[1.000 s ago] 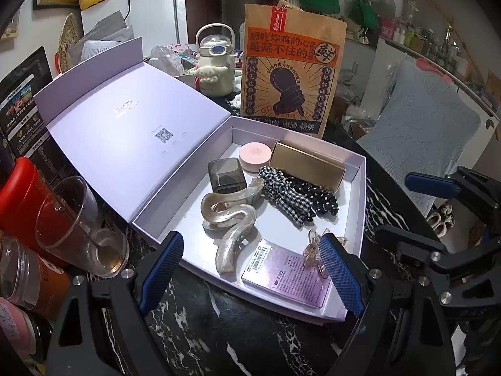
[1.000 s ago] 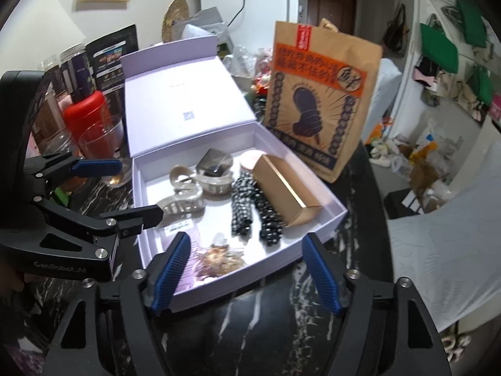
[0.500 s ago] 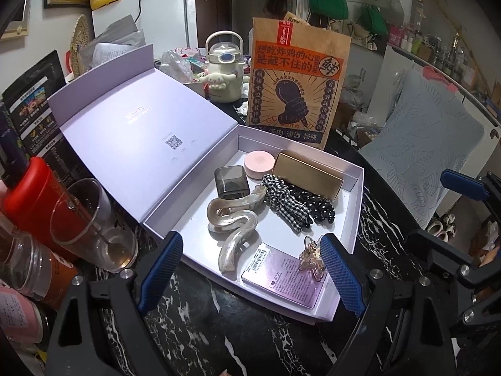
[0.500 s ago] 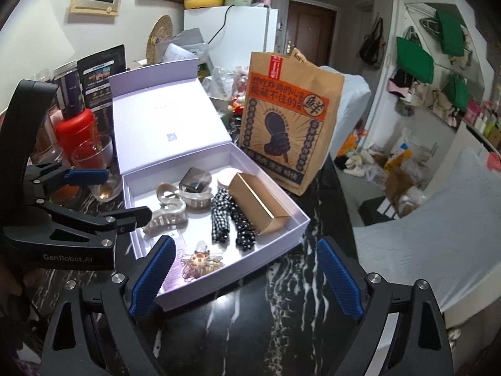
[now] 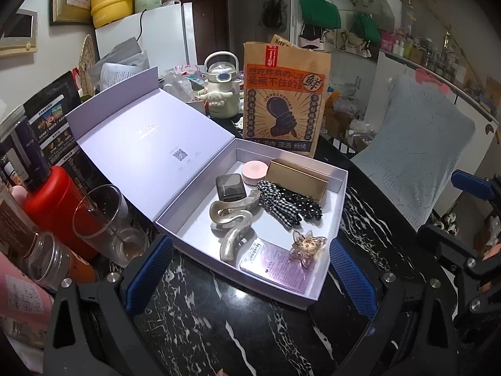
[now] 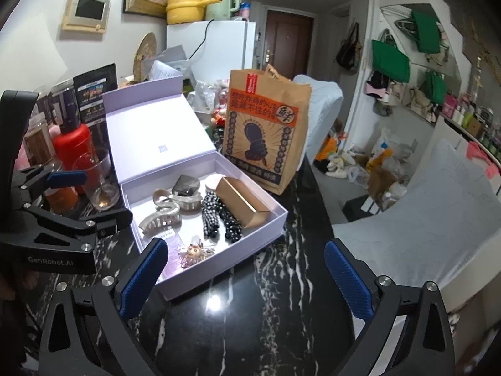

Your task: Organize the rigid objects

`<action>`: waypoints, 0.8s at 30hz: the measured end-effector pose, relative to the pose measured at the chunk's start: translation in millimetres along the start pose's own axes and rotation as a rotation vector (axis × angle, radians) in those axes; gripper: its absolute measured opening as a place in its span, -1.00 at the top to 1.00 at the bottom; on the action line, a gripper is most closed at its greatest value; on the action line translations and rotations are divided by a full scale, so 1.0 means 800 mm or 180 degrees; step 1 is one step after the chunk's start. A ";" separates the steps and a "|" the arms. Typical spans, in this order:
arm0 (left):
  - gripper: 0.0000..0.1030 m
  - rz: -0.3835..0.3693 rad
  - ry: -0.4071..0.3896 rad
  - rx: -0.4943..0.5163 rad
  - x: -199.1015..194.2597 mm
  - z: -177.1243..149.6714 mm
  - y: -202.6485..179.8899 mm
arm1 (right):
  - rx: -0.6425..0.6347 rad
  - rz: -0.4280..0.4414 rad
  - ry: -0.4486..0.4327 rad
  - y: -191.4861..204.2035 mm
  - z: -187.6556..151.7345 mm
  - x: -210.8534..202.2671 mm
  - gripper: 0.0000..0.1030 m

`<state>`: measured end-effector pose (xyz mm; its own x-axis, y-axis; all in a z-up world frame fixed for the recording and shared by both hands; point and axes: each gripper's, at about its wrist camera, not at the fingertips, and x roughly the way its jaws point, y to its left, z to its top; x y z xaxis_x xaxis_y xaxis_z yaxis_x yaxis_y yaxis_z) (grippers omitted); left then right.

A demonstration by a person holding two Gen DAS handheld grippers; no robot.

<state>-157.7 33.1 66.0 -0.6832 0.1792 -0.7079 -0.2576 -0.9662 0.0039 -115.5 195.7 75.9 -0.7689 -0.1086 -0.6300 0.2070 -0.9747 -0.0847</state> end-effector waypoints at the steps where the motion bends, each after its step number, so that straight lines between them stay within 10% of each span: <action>1: -0.98 0.0005 -0.0010 0.0003 -0.003 -0.001 -0.001 | 0.0005 -0.0013 -0.0018 0.000 -0.002 -0.005 -0.98; 24: -0.99 0.0143 -0.0203 -0.0019 -0.059 -0.041 -0.009 | 0.0201 -0.0214 -0.0017 0.014 -0.045 -0.047 -0.99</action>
<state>-101.3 25.4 76.0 -0.7361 0.1470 -0.6608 -0.2219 -0.9746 0.0303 -62.7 196.2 71.2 -0.7831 -0.0434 -0.6204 0.1164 -0.9902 -0.0776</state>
